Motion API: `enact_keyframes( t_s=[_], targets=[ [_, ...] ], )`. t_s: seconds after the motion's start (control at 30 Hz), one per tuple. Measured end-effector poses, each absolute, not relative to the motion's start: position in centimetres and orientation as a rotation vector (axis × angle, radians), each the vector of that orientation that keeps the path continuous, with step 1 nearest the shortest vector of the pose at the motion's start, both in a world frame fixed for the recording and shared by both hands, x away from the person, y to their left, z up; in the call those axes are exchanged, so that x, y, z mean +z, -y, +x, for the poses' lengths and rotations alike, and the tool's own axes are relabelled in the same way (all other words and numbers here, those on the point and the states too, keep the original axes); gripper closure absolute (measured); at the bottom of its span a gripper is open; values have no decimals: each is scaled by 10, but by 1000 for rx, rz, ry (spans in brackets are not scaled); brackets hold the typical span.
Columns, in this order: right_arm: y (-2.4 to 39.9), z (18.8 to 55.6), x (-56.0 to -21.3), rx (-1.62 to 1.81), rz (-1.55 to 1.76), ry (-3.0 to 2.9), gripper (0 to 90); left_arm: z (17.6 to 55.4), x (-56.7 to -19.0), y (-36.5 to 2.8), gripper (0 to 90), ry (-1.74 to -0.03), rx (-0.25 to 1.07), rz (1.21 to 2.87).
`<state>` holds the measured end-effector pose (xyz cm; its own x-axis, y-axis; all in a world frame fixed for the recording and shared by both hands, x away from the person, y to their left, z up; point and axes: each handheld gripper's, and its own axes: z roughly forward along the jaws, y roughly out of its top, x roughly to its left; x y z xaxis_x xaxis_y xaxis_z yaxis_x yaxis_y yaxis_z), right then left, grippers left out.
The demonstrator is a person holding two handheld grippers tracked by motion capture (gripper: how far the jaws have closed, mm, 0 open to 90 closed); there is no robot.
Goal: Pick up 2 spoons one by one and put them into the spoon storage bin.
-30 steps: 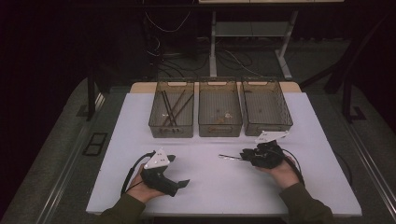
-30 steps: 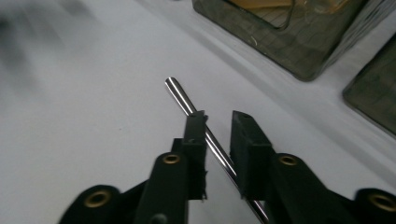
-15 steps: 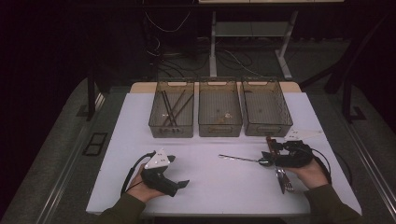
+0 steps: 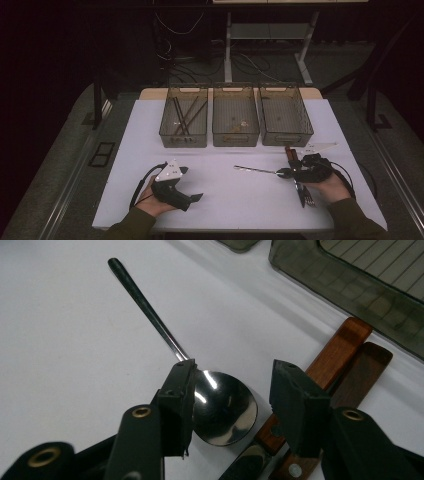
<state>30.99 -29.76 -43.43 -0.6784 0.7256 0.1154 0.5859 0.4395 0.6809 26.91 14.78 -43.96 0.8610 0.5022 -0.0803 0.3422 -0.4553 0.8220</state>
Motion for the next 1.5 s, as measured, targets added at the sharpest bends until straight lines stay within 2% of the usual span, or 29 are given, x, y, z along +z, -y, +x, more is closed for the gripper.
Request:
enact_keyframes(
  t_s=[0.1, 0.47, 0.73, 0.9, 1.5],
  targets=[
    [297, 310, -436, 1051, 1143, -2512, 574, 269, -439, -148, 0, -616, 217, 2084],
    [290, 308, -445, 996, 1096, -2581, 594, 269, -439, -148, 0, -615, 219, 2090],
    [288, 305, -445, 1004, 1041, -2612, 714, 269, -439, -147, 0, -614, 217, 2090],
    [289, 305, -444, 1030, 1026, -2645, 822, 269, -439, -148, 0, -615, 216, 2089],
    [284, 302, -444, 1001, 1011, -2655, 850, 269, -440, -149, 0, -617, 211, 2077]
  ],
)
